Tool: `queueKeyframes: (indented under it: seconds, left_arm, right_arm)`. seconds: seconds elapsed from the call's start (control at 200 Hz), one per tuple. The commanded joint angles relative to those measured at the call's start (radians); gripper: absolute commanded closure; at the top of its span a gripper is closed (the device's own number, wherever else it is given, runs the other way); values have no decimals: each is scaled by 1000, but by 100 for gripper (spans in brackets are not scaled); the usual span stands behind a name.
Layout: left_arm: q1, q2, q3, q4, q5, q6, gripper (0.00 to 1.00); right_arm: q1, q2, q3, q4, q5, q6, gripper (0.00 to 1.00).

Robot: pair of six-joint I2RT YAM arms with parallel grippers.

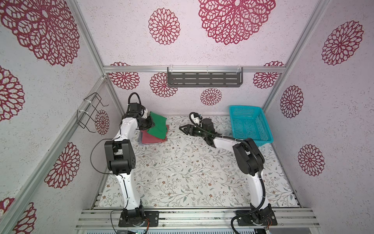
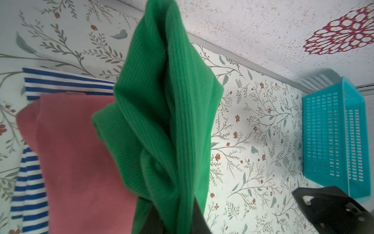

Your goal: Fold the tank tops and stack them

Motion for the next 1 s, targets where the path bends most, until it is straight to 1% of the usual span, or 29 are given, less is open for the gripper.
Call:
queueKeyframes:
  seconds: [0.0, 0.17, 0.32, 0.335, 0.37, 0.41, 0.465, 0.495, 0.535, 0.61, 0.676, 0.696, 0.711, 0.726, 0.741, 0.766, 0.791, 0.801, 0.831, 0.906, 0.996]
  left_arm:
    - [31, 19, -25, 4, 1, 28, 100]
    - [66, 64, -41, -6, 3, 30, 100]
    - [84, 89, -33, -19, -14, 35, 100]
    - [85, 91, -32, -21, -15, 36, 95]
    - [85, 92, -27, -25, -17, 39, 77]
    - [85, 90, -21, -31, -22, 43, 52]
    - [86, 83, -8, -41, -29, 48, 23]
    - [86, 75, 0, -45, -35, 52, 12]
    - [85, 64, 13, -52, -50, 60, 1]
    - [86, 33, 51, -78, -81, 74, 2]
    - [86, -12, 71, -84, -110, 86, 3]
    - [86, -30, 73, -82, -125, 87, 3]
    - [87, -45, 74, -81, -140, 89, 3]
    - [87, -62, 74, -79, -154, 89, 3]
    - [86, -78, 72, -78, -170, 89, 2]
    - [87, -109, 67, -73, -193, 90, 3]
    - [87, -129, 55, -63, -228, 87, 3]
    - [86, -164, 50, -59, -242, 85, 3]
    - [87, -211, 33, -47, -282, 77, 2]
    - [82, -325, -54, -11, -352, 48, 3]
    - [61, -490, -263, 101, -438, 29, 2]
  right_arm:
    - [11, -106, -77, -73, -3, -149, 34]
    - [9, -253, -189, -199, 33, -249, 33]
    - [6, -386, -278, -306, 97, -331, 33]
    - [5, -403, -290, -315, 103, -337, 32]
    - [0, -433, -309, -329, 115, -345, 32]
    - [-4, -460, -327, -344, 126, -351, 32]
    - [-15, -499, -347, -369, 140, -359, 32]
    - [-22, -518, -356, -385, 149, -366, 32]
    - [-32, -546, -367, -413, 165, -377, 32]
    - [-52, -587, -385, -456, 202, -393, 30]
    - [-78, -631, -412, -479, 234, -400, 26]
    - [-87, -646, -421, -483, 245, -402, 23]
    - [-94, -657, -429, -486, 253, -403, 18]
    - [-100, -669, -437, -490, 265, -405, 15]
    - [-108, -679, -443, -495, 275, -408, 7]
    - [-119, -701, -454, -505, 301, -416, 2]
    - [-130, -721, -464, -516, 329, -425, 1]
    - [-135, -728, -468, -521, 341, -429, 1]
    - [-147, -748, -477, -539, 380, -443, 1]
    - [-180, -787, -490, -606, 483, -471, 1]
    - [-216, -842, -539, -641, 623, -509, 1]
